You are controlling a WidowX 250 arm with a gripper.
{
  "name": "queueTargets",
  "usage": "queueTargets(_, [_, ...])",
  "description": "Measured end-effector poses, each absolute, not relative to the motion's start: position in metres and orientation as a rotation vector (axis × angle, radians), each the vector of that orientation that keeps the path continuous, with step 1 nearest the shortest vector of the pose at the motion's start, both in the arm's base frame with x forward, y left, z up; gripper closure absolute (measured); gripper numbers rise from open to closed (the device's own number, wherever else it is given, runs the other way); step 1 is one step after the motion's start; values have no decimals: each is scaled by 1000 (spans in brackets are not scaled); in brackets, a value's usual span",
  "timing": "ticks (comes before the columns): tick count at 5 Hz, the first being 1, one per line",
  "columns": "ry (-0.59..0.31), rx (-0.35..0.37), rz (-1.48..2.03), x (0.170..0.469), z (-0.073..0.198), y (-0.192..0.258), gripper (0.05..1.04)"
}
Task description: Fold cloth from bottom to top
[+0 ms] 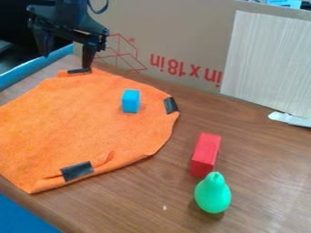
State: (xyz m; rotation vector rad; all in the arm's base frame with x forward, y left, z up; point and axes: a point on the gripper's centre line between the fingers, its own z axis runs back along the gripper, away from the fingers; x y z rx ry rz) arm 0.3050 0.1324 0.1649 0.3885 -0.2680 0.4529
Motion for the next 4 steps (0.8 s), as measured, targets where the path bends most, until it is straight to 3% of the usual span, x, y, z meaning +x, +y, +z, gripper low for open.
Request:
queueTargets(2, [-209,370,489,298,151,147,83])
queueTargets(4, [-117,274,649,279,125,199,83])
